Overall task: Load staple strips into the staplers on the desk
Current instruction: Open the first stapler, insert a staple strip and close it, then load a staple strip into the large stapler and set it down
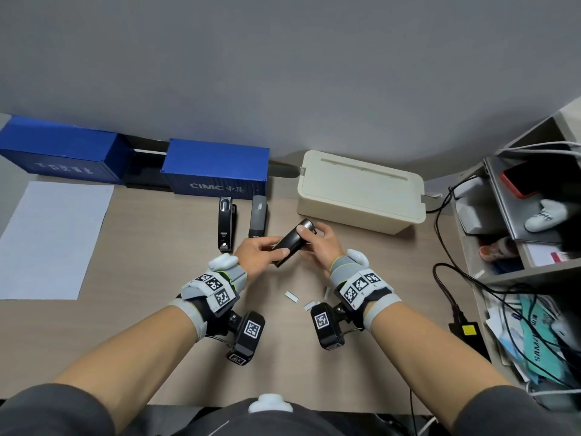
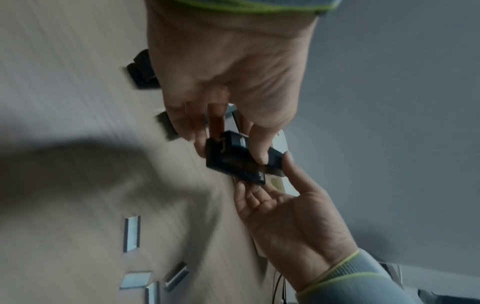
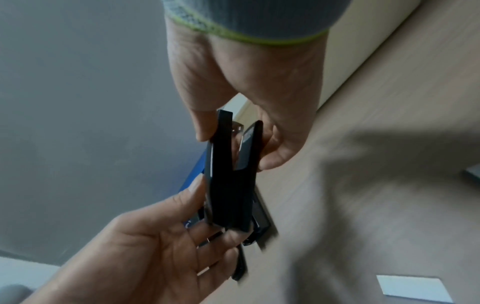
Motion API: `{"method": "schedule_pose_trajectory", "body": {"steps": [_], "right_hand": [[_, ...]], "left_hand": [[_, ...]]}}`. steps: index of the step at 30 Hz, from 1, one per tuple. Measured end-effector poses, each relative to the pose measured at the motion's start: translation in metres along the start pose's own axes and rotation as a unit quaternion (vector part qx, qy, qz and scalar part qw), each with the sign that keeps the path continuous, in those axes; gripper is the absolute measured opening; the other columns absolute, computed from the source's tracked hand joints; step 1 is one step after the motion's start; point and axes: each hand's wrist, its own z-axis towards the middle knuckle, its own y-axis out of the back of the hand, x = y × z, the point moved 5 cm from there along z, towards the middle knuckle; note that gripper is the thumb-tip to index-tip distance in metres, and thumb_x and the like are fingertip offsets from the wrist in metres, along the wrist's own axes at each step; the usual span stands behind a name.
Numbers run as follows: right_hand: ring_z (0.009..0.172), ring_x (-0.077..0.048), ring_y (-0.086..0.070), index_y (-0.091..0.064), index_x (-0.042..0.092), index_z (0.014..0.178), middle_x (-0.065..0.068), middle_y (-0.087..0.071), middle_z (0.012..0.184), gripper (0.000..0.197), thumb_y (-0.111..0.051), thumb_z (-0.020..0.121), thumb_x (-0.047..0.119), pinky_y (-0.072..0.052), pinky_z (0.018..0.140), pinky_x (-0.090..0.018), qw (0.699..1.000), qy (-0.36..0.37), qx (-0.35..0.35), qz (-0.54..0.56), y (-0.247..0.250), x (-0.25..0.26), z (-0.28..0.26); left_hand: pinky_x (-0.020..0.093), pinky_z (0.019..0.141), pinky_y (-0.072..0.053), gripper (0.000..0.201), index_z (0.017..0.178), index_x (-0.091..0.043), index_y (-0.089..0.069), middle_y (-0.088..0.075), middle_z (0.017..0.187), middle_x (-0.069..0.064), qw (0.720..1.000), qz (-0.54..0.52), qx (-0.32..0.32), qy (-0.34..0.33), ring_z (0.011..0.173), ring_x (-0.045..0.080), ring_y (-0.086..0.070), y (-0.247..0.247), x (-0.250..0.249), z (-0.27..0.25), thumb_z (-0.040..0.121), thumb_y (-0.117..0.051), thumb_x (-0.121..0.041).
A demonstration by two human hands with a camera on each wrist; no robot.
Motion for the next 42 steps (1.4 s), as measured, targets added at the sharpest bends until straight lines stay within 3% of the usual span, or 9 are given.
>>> {"method": "schedule_pose_trajectory", "body": {"steps": [4,11,17,22,27,31,34,37,42], "right_hand": [[0.086,-0.022,-0.065,-0.039,0.010,0.137,-0.015,-0.064,0.118,0.061,-0.069,0.085,0.022,-0.050,0.066,-0.026,1.000,-0.012,0.020,-0.019,-0.004,-0.005,0.019],[0.072,-0.012,-0.064,-0.048,0.011,0.130,-0.008,-0.067,0.102,0.054,-0.069,0.085,0.032,-0.053,0.056,-0.023,0.996,-0.029,0.055,-0.063,-0.020,-0.012,0.041],[0.077,-0.019,-0.065,-0.059,0.013,0.104,-0.005,-0.066,0.090,0.026,-0.070,0.084,0.025,-0.055,0.070,-0.034,0.983,-0.052,0.114,-0.138,-0.032,-0.027,0.050],[0.093,-0.025,-0.066,-0.062,0.017,0.112,-0.005,-0.068,0.100,0.043,-0.074,0.076,0.037,-0.051,0.092,-0.036,0.955,-0.028,0.035,-0.292,-0.021,-0.024,0.078],[0.112,-0.026,-0.061,-0.053,0.022,0.131,-0.002,-0.065,0.124,0.080,-0.064,0.063,0.064,-0.046,0.100,-0.039,0.911,-0.007,0.025,-0.412,-0.034,-0.012,0.094],[0.104,-0.028,-0.063,-0.056,0.020,0.127,-0.003,-0.066,0.117,0.070,-0.060,0.074,0.065,-0.043,0.083,-0.031,0.879,-0.025,0.016,-0.475,-0.032,0.002,0.089],[0.081,-0.026,-0.063,-0.062,0.025,0.098,-0.002,-0.070,0.094,0.049,-0.055,0.076,0.068,-0.044,0.073,-0.031,0.869,-0.045,0.008,-0.493,-0.022,0.004,0.086],[0.076,-0.027,-0.069,-0.052,0.024,0.074,-0.004,-0.073,0.082,0.053,-0.054,0.064,0.076,-0.053,0.081,-0.037,0.884,-0.053,-0.007,-0.465,-0.020,-0.004,0.093],[0.078,-0.029,-0.068,-0.049,0.022,0.069,-0.005,-0.073,0.076,0.056,-0.051,0.062,0.078,-0.053,0.082,-0.041,0.888,-0.032,-0.004,-0.459,-0.032,-0.006,0.099]], "left_hand": [[0.013,0.062,-0.046,0.046,0.126,-0.021,-0.063,-0.071,0.065,-0.010,0.998,-0.038,0.004,0.049,0.060,-0.004,-0.065,-0.002,0.012,0.007,0.083,-0.076,-0.016],[0.031,0.096,-0.051,0.061,0.124,-0.013,-0.068,-0.075,0.108,0.008,0.994,-0.054,-0.039,0.089,0.093,0.016,-0.069,0.006,0.026,0.019,0.068,-0.081,-0.033],[0.020,0.078,-0.050,0.031,0.106,-0.015,-0.074,-0.073,0.092,0.002,0.991,0.029,-0.108,0.077,0.082,0.013,-0.068,0.008,0.022,0.032,0.076,-0.081,-0.018],[0.023,0.080,-0.043,0.036,0.114,-0.018,-0.063,-0.063,0.108,0.004,0.959,0.104,-0.263,0.015,0.095,0.018,-0.061,0.031,0.003,0.047,0.079,-0.074,-0.020],[0.033,0.104,-0.041,0.069,0.141,-0.017,-0.042,-0.051,0.140,0.007,0.962,0.103,-0.253,0.008,0.125,0.025,-0.052,0.034,-0.002,0.071,0.078,-0.073,-0.017],[0.030,0.091,-0.046,0.074,0.147,-0.020,-0.036,-0.059,0.134,0.007,0.968,0.127,-0.211,0.044,0.109,0.028,-0.061,0.029,-0.002,0.080,0.080,-0.069,-0.017],[0.027,0.074,-0.043,0.063,0.141,-0.020,-0.043,-0.066,0.118,0.010,0.966,0.150,-0.200,0.070,0.085,0.023,-0.056,0.026,0.002,0.080,0.082,-0.066,-0.017],[0.025,0.069,-0.042,0.053,0.131,-0.022,-0.052,-0.069,0.109,0.009,0.964,0.161,-0.201,0.068,0.078,0.021,-0.055,0.026,0.002,0.074,0.080,-0.063,-0.013],[0.025,0.068,-0.045,0.050,0.124,-0.026,-0.059,-0.072,0.102,0.004,0.961,0.181,-0.189,0.091,0.076,0.022,-0.058,0.036,0.017,0.044,0.076,-0.065,-0.015]]}}
